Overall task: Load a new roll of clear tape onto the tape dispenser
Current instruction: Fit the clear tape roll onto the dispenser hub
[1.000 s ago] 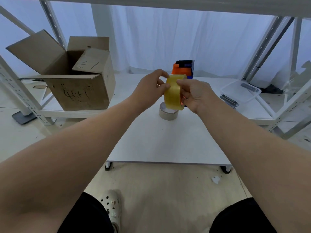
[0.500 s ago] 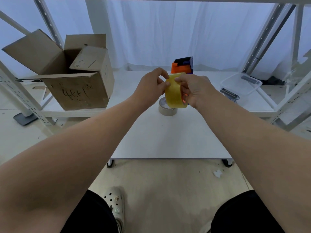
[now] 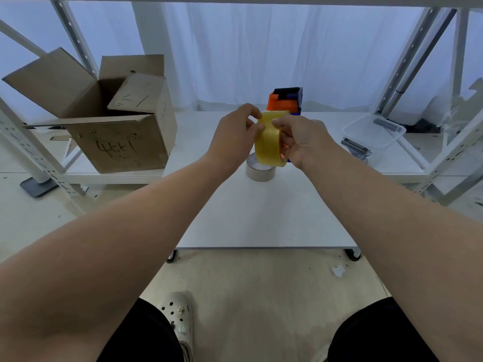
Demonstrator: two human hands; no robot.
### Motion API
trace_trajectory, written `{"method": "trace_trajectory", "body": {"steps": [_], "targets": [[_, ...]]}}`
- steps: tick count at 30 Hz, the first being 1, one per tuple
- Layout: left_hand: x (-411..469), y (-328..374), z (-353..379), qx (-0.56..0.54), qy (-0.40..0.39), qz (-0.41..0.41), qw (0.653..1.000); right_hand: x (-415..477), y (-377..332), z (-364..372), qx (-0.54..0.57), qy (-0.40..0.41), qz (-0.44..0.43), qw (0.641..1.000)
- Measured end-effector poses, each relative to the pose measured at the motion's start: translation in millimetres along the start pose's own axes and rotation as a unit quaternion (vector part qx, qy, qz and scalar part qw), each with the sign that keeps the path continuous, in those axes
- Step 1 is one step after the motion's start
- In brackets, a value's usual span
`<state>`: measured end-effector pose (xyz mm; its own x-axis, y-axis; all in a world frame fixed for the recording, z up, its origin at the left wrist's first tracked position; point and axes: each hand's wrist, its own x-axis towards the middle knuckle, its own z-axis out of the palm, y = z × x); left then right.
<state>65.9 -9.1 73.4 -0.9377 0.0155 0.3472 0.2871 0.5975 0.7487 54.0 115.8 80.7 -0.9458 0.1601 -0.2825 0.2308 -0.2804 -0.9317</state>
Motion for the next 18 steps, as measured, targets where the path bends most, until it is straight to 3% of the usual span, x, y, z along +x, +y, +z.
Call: {"method": "trace_trajectory", "body": {"steps": [18], "targets": [[-4.4, -0.1, -0.7, 0.018, 0.008, -0.019, 1.0, -4.5, 3.0, 5.5, -0.005, 0.002, -0.002, 1.0]]}}
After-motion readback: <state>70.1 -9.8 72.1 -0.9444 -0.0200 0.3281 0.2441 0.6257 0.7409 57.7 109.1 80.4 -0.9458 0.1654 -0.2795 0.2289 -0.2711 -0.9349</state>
